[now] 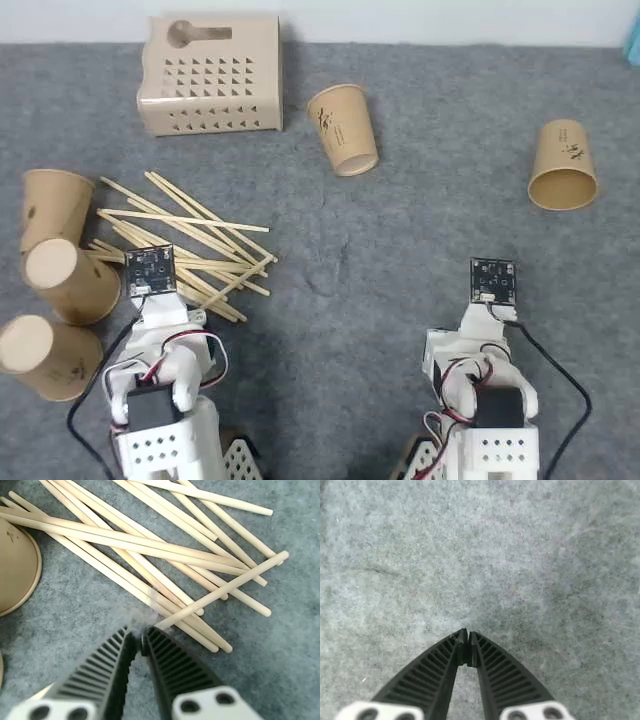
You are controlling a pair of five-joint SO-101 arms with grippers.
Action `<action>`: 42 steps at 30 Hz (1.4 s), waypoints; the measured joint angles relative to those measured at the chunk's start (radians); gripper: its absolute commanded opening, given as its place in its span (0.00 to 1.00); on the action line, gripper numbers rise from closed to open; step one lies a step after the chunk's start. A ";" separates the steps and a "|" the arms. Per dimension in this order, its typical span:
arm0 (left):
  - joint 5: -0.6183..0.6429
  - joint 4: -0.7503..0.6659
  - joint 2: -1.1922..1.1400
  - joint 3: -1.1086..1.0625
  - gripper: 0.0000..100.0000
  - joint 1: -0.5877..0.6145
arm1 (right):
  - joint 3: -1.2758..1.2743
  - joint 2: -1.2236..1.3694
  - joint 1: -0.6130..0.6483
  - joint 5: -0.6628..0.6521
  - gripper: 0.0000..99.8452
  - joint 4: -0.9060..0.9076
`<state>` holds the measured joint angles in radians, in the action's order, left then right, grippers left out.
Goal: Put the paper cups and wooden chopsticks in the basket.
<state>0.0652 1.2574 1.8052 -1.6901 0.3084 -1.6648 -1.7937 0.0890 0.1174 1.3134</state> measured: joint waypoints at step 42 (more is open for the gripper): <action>0.000 0.000 0.000 0.000 0.01 -0.032 | 0.000 0.000 0.000 0.000 0.01 0.000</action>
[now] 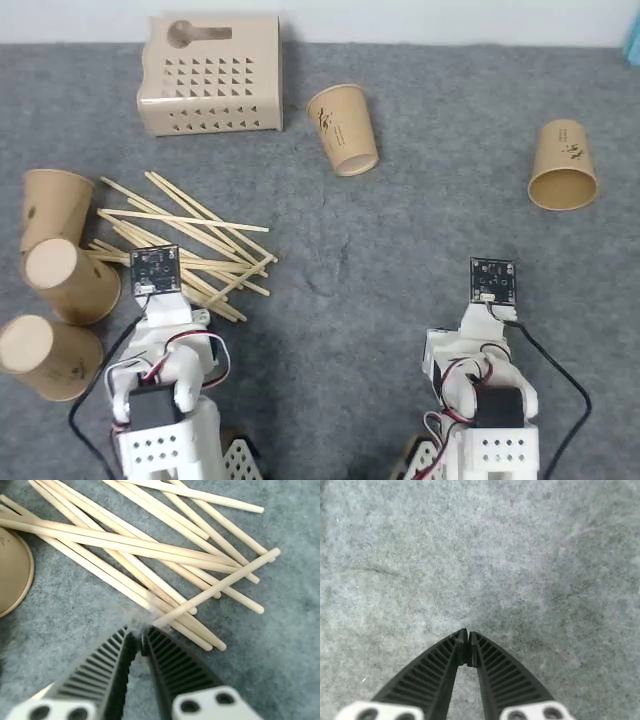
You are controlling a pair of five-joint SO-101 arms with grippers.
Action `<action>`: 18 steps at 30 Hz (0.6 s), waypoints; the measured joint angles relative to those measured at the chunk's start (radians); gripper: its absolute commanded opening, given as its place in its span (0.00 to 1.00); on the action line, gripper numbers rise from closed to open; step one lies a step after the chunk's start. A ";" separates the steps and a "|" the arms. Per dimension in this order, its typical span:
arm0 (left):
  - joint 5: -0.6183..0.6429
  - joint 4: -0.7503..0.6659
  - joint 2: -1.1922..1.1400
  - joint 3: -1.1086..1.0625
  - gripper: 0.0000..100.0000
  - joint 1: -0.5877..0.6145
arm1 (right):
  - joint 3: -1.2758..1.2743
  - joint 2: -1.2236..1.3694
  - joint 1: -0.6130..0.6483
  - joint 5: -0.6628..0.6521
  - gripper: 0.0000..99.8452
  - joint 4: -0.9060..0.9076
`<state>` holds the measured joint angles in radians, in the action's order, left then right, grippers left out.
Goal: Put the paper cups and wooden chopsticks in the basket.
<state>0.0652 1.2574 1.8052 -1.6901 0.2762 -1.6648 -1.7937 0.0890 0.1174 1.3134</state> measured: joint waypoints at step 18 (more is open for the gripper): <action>0.005 -0.100 0.000 0.021 0.01 -0.012 | 0.000 0.000 -0.002 0.000 0.01 0.000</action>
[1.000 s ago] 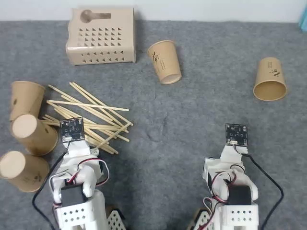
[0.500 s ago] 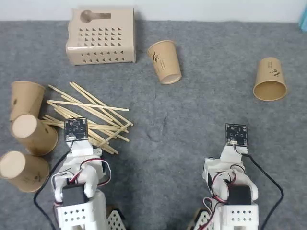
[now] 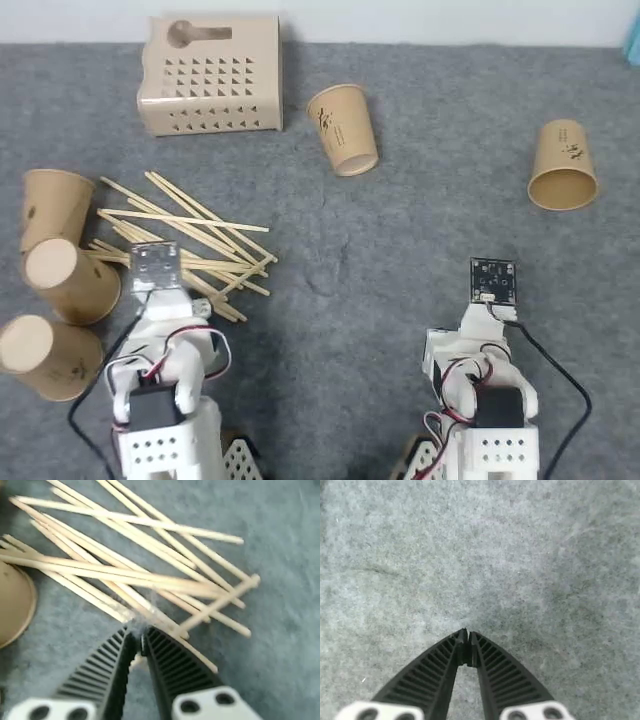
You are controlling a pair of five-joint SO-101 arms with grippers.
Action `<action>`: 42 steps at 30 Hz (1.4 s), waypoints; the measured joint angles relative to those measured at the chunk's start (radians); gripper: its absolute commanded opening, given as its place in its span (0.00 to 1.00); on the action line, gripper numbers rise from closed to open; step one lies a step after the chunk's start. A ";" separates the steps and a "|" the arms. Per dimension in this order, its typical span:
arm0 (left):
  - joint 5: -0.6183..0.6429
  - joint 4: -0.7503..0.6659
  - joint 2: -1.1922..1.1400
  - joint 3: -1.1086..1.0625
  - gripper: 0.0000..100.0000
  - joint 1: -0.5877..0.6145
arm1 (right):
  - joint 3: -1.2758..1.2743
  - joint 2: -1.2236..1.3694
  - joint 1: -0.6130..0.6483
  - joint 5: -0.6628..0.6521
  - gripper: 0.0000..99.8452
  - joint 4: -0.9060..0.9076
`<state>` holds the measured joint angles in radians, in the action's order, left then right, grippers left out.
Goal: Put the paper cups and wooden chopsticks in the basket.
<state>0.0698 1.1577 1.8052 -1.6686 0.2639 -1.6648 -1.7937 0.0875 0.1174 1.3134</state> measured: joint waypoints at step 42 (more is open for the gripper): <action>0.089 -0.172 -0.410 0.387 0.18 -0.132 | 0.015 -0.008 -0.324 -0.364 0.01 0.020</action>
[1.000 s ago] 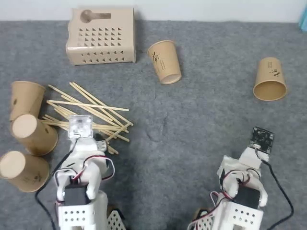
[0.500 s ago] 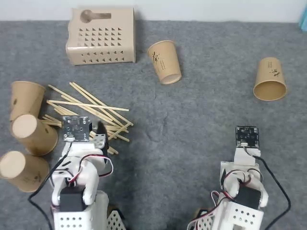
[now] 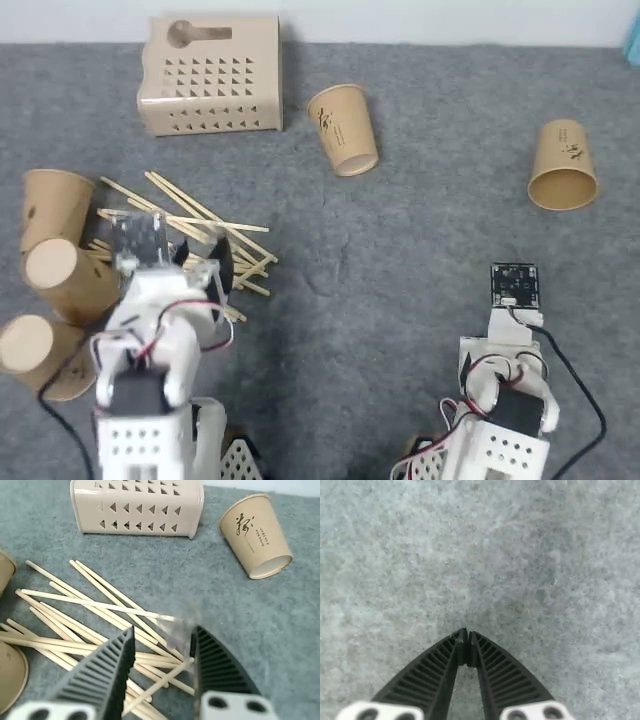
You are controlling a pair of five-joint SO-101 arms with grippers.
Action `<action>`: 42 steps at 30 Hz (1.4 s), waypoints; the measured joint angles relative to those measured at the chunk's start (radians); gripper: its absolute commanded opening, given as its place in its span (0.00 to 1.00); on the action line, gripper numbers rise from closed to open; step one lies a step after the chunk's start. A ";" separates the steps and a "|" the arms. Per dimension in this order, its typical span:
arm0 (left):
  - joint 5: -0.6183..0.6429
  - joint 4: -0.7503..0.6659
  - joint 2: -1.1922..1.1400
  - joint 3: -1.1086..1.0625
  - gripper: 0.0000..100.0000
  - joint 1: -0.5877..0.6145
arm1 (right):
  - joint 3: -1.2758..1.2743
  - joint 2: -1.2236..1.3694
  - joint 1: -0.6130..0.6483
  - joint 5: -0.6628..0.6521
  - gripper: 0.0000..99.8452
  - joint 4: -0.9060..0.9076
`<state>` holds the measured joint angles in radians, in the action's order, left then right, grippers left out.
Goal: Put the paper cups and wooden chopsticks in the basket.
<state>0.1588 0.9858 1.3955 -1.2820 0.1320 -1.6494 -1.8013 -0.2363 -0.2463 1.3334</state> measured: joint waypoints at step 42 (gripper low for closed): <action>0.071 -0.379 -0.479 -0.074 0.18 0.087 | 0.299 0.000 0.057 -0.002 0.01 -0.238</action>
<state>0.2294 0.6068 0.9168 -1.3556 0.2194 -1.3502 -1.8013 -0.1795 -0.2478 1.0955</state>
